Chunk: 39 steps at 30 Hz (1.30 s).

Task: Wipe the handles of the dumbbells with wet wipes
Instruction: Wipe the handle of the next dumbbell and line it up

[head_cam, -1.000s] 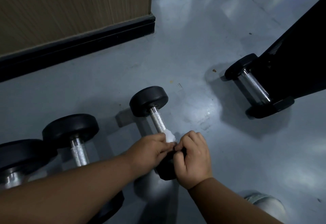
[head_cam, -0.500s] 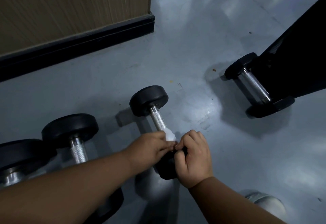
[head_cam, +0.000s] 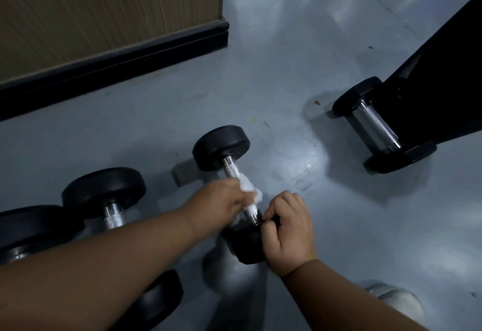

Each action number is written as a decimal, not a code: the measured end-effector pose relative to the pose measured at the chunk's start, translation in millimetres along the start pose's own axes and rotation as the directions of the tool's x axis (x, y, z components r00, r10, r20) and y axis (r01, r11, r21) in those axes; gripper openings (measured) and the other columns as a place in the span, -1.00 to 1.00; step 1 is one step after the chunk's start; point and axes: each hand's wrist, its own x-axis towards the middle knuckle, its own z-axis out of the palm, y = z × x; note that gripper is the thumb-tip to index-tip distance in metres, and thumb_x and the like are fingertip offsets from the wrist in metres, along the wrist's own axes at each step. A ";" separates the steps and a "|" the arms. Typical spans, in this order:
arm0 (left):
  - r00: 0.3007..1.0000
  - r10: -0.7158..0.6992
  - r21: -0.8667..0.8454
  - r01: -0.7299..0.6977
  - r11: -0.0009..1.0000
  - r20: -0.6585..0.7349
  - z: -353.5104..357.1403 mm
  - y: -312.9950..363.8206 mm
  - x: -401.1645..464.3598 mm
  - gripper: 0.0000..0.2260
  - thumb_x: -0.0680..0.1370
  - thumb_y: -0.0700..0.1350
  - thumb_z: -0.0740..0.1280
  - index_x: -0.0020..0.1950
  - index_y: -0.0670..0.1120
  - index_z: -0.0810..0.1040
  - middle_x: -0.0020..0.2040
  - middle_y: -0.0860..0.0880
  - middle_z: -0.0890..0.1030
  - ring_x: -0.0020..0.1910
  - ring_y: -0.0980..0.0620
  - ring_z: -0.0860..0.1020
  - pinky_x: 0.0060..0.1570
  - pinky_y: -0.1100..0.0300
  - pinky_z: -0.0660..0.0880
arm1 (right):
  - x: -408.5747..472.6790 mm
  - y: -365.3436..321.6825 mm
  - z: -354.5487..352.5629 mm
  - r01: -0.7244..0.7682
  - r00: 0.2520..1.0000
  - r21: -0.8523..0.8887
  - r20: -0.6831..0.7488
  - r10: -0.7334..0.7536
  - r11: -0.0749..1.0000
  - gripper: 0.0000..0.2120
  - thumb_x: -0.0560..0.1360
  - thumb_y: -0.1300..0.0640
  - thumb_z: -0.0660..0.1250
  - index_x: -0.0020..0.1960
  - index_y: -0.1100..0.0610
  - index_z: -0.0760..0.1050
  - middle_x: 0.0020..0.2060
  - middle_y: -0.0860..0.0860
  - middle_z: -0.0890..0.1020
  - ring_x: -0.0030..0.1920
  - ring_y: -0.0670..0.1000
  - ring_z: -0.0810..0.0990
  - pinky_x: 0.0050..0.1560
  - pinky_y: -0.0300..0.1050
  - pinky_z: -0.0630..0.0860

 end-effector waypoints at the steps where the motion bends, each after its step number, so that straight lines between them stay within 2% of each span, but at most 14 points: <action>1: 0.995 -0.032 -0.031 0.029 0.999 -0.096 -6.8 -6.0 5.6 -0.66 0.58 0.15 0.31 0.11 -0.04 0.73 -0.07 0.04 0.63 -0.04 0.16 0.58 0.04 0.41 0.43 | -0.2 0.0 0.1 -0.001 1.000 0.004 -0.003 0.001 1.000 -0.92 0.31 0.16 0.16 -0.32 0.13 0.41 -0.29 -0.04 0.43 -0.23 0.04 0.39 -0.19 -0.11 0.35; 4: 0.977 -0.067 -0.056 0.056 0.997 -0.200 -11.2 -8.4 11.0 -0.77 0.58 -0.04 0.39 0.15 -0.10 0.72 0.04 0.03 0.66 0.07 0.21 0.58 0.13 0.56 0.32 | -0.9 -0.8 0.6 0.001 1.000 0.006 0.003 -0.001 1.000 -0.92 0.31 0.17 0.16 -0.32 0.12 0.42 -0.29 -0.06 0.43 -0.23 0.03 0.39 -0.19 -0.11 0.36; 6: 0.990 -0.028 -0.041 0.023 0.999 -0.135 3.2 2.2 2.5 -0.78 0.61 0.04 0.34 0.07 -0.04 0.72 -0.08 0.16 0.54 -0.03 0.22 0.54 0.08 0.50 0.36 | -0.6 0.3 0.4 0.004 1.000 0.002 0.005 -0.004 1.000 -0.92 0.31 0.17 0.17 -0.32 0.13 0.41 -0.29 -0.05 0.43 -0.23 0.03 0.39 -0.19 -0.11 0.36; 9: 0.999 -0.033 0.032 0.033 0.999 -0.004 16.5 14.3 -5.5 -0.73 0.63 0.18 0.24 0.13 0.07 0.64 -0.23 0.10 0.35 -0.20 0.04 0.52 -0.17 0.20 0.45 | 1.4 4.3 -0.3 -0.001 1.000 0.003 0.006 0.001 1.000 -0.91 0.33 0.17 0.16 -0.32 0.13 0.40 -0.29 -0.03 0.43 -0.24 0.05 0.39 -0.20 -0.07 0.36; 15: 0.996 -0.042 0.167 0.029 0.986 0.077 5.6 9.8 9.7 -0.61 0.59 0.20 0.16 0.19 0.09 0.69 -0.19 0.07 0.29 -0.11 -0.09 0.54 -0.14 0.22 0.31 | 4.4 4.6 -3.7 -0.008 0.999 -0.075 0.034 0.010 0.997 -0.89 0.36 0.16 0.16 -0.33 0.12 0.39 -0.31 -0.05 0.43 -0.26 0.03 0.40 -0.24 -0.09 0.36; 18: 0.995 -0.041 0.171 0.025 0.985 0.094 8.1 9.6 9.6 -0.54 0.58 0.26 0.10 0.22 0.09 0.68 -0.16 0.06 0.34 -0.08 -0.11 0.56 -0.14 0.16 0.38 | 7.4 -7.6 -5.2 0.006 1.000 -0.204 0.012 -0.004 0.979 -0.87 0.37 0.12 0.22 -0.33 0.09 0.46 -0.35 -0.04 0.48 -0.28 0.04 0.43 -0.26 -0.06 0.42; 21: 0.990 -0.070 0.181 0.047 0.982 0.126 9.0 4.2 12.4 -0.43 0.53 0.37 -0.04 0.23 0.19 0.64 -0.07 0.05 0.45 0.00 -0.07 0.56 0.00 0.04 0.50 | -1.3 -22.2 -0.3 -0.003 0.999 -0.149 0.044 0.010 0.989 -0.90 0.36 0.06 0.31 -0.32 0.04 0.47 -0.35 -0.13 0.47 -0.26 0.01 0.41 -0.20 -0.07 0.43; 24: 0.994 -0.050 0.125 0.037 0.991 0.101 3.8 0.7 12.7 -0.54 0.55 0.36 0.07 0.20 0.20 0.63 -0.03 0.02 0.53 0.02 -0.02 0.58 0.04 0.02 0.52 | -8.9 -20.9 7.7 0.038 0.999 -0.277 0.026 -0.032 0.960 -0.88 0.29 0.07 0.37 -0.35 0.06 0.45 -0.36 -0.05 0.46 -0.28 0.08 0.40 -0.22 -0.03 0.38; 27: 0.989 -0.126 -0.009 0.125 0.992 -0.081 -18.2 -14.5 19.3 -0.74 0.56 0.19 0.36 0.15 0.12 0.70 -0.03 0.17 0.61 0.05 0.17 0.60 0.11 0.30 0.49 | -9.1 -20.3 9.9 0.052 0.999 -0.330 0.019 -0.049 0.943 -0.86 0.25 0.07 0.36 -0.36 0.09 0.43 -0.35 0.00 0.44 -0.28 0.11 0.39 -0.25 -0.02 0.35; 29: 0.980 -0.103 -0.007 0.103 0.995 -0.171 -18.1 -10.3 17.2 -0.77 0.58 0.05 0.40 0.16 0.01 0.72 -0.10 0.21 0.57 0.00 0.28 0.57 0.01 0.53 0.37 | -11.5 -20.1 9.3 0.058 0.998 -0.329 0.020 -0.054 0.942 -0.87 0.25 0.08 0.36 -0.35 0.09 0.43 -0.35 0.00 0.44 -0.28 0.10 0.38 -0.25 -0.03 0.35; 32: 0.974 -0.189 -0.147 0.171 0.974 -0.125 5.7 11.2 -2.7 -0.65 0.56 0.20 0.32 -0.09 -0.06 0.68 -0.19 0.07 0.59 -0.16 0.22 0.56 -0.07 0.31 0.45 | -10.0 -16.7 6.1 0.072 0.997 -0.291 0.025 -0.067 0.954 -0.91 0.27 0.10 0.32 -0.34 0.10 0.44 -0.34 0.01 0.44 -0.28 0.12 0.39 -0.25 -0.01 0.37; 34: 0.988 -0.154 -0.154 0.151 0.976 -0.004 21.0 19.3 -11.6 -0.69 0.58 0.12 0.35 -0.22 -0.07 0.49 -0.27 0.05 0.51 -0.25 0.12 0.50 -0.18 0.18 0.43 | -5.9 -11.3 1.9 0.066 0.998 -0.253 0.022 -0.062 0.965 -0.92 0.30 0.10 0.29 -0.33 0.11 0.46 -0.33 0.00 0.45 -0.27 0.11 0.39 -0.25 -0.02 0.38; 37: 0.997 -0.036 -0.034 0.038 0.999 0.065 13.4 7.9 2.9 -0.68 0.60 0.24 0.26 0.07 0.01 0.58 -0.08 0.06 0.60 -0.05 0.08 0.60 -0.02 0.13 0.52 | -2.2 -5.0 -4.0 0.058 0.998 -0.209 0.023 -0.054 0.976 -0.91 0.32 0.11 0.24 -0.30 0.12 0.47 -0.32 -0.01 0.46 -0.26 0.08 0.39 -0.24 -0.03 0.36; 39: 0.995 -0.098 -0.080 0.095 0.992 -0.028 -4.5 -4.4 19.6 -0.61 0.56 0.26 0.29 0.12 0.02 0.71 0.04 0.05 0.66 0.08 0.12 0.62 0.17 0.25 0.49 | -1.5 -3.8 -5.7 0.047 0.999 -0.183 0.015 -0.045 0.982 -0.93 0.31 0.13 0.22 -0.28 0.13 0.45 -0.30 -0.01 0.45 -0.26 0.07 0.38 -0.25 -0.03 0.34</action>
